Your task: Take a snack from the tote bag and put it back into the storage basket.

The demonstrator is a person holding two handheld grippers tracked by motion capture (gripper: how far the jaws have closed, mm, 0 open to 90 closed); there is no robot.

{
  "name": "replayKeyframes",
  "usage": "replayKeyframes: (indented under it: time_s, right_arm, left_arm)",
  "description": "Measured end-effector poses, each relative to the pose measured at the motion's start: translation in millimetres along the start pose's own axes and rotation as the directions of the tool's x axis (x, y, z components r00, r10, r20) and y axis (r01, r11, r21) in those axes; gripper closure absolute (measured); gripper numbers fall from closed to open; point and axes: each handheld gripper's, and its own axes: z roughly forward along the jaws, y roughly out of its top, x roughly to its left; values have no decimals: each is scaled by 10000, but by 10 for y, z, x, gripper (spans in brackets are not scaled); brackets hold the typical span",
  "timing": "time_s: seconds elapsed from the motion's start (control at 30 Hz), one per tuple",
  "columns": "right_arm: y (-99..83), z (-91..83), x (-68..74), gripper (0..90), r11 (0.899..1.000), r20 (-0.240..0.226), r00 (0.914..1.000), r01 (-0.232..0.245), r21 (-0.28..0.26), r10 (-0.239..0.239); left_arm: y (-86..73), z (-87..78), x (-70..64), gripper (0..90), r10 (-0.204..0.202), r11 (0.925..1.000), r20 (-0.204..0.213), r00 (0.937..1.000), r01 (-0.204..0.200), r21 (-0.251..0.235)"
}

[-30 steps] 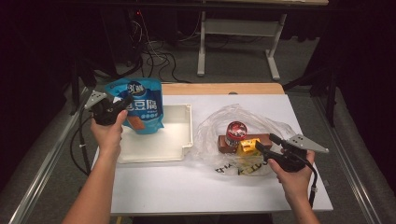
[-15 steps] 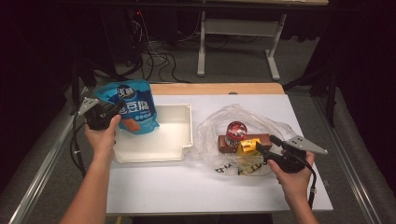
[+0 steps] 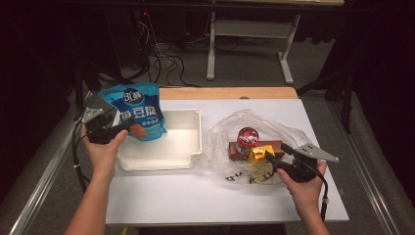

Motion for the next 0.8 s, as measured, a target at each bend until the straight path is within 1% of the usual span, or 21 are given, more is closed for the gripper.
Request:
replayKeyframes:
  time_s: [0.1, 0.17, 0.27, 0.33, 0.37, 0.4, 0.43, 0.5, 0.6, 0.63, 0.7, 0.8]
  right_arm:
    - [6, -2, 20, 263, 10000, 83, 10000, -6, 17, 6]
    - [9, -1, 27, 248, 10000, 109, 9999, -13, 68, 13]
    - [13, 5, 41, 206, 9998, 155, 9999, -70, 159, 67]
    - [16, 11, 62, 178, 9997, 165, 9998, -66, 256, 61]
    - [17, 15, 77, 172, 9996, 192, 9998, -64, 291, 58]
    - [19, 19, 92, 166, 9995, 153, 9999, -78, 315, 73]
    - [20, 25, 107, 156, 9994, 112, 9999, -77, 351, 73]
    - [24, 40, 133, 131, 9992, 177, 9998, -76, 403, 69]
    - [23, 86, 174, 98, 9984, 241, 9994, -275, 499, 263]
    - [22, 108, 189, 85, 9979, 329, 9989, -363, 530, 346]
    - [18, 162, 229, 67, 9968, 480, 9978, -492, 628, 463]
    - [-15, 246, 297, 63, 9956, 939, 9953, -331, 872, 249]
  left_arm:
    - [-11, -93, -67, 3, 66, 9999, 93, 9999, -65, -94]
    - [-30, -169, -130, 3, -3, 9999, 306, 9995, 7, -109]
    - [-100, -276, -233, 2, -10, 9999, 604, 9982, 19, -144]
    - [-177, -335, -288, 2, 10, 10000, 829, 9966, -8, -19]
    - [-224, -359, -311, 2, 85, 10000, 923, 9957, -88, 28]
    - [-269, -381, -331, 2, 119, 9999, 960, 9953, -130, 107]
    - [-309, -403, -349, 2, 19, 9998, 1023, 9948, -38, 183]
    - [-389, -446, -379, 2, -98, 9997, 1075, 9942, 74, 225]
    - [-531, -502, -444, 2, -207, 9993, 1222, 9923, 167, 335]
    - [-587, -504, -474, 2, -141, 9988, 1262, 9919, 80, 489]
    - [-695, -520, -540, 2, 219, 9964, 1370, 9903, -328, 781]
    - [-795, -572, -627, 2, 272, 9946, 1561, 9874, -425, 951]
